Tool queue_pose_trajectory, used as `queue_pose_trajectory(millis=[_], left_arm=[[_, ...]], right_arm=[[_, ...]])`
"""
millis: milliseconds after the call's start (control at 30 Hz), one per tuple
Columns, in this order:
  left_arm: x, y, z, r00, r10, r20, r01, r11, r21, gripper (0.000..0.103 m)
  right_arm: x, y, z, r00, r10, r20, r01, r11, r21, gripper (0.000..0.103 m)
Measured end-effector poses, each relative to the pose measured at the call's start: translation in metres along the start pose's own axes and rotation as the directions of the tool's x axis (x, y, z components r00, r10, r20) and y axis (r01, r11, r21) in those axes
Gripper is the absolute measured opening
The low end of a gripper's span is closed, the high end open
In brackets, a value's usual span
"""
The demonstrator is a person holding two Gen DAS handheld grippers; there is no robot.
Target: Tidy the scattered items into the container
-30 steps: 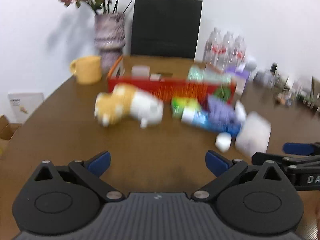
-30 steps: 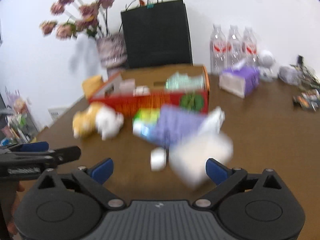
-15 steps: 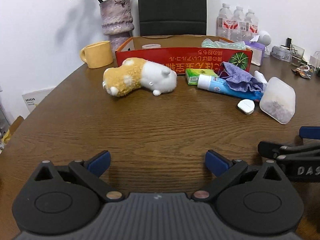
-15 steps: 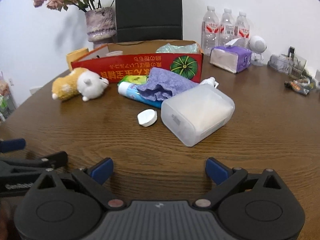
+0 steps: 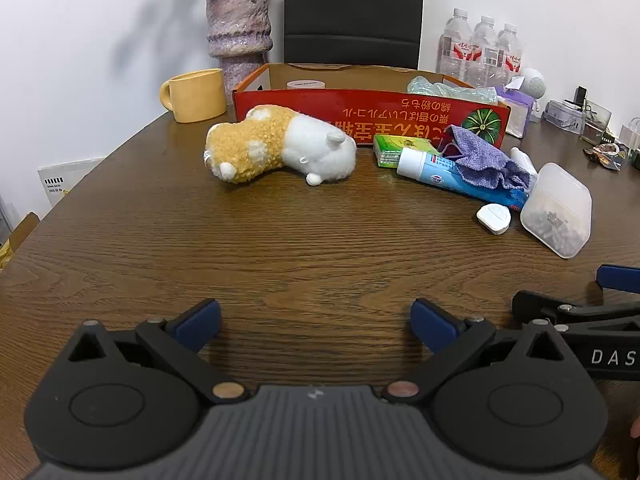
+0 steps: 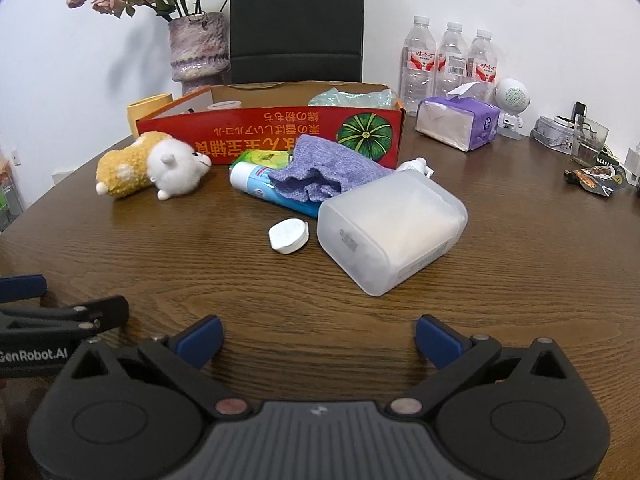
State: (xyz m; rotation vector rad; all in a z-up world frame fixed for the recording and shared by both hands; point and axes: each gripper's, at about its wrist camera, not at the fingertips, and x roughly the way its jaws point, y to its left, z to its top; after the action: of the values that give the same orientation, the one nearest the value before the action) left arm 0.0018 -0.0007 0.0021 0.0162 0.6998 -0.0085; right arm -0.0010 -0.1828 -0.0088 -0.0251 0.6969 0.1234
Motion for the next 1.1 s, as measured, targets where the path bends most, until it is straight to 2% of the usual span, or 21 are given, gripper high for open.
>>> queue_pose_trajectory(millis=[1100], left_arm=[[0.0030, -0.0008, 0.0011, 1.000, 0.002, 0.004, -0.002, 1.000, 0.001, 0.103]], right_arm=[[-0.0005, 0.0001, 0.0001, 1.000, 0.001, 0.000, -0.001, 1.000, 0.000, 0.103]])
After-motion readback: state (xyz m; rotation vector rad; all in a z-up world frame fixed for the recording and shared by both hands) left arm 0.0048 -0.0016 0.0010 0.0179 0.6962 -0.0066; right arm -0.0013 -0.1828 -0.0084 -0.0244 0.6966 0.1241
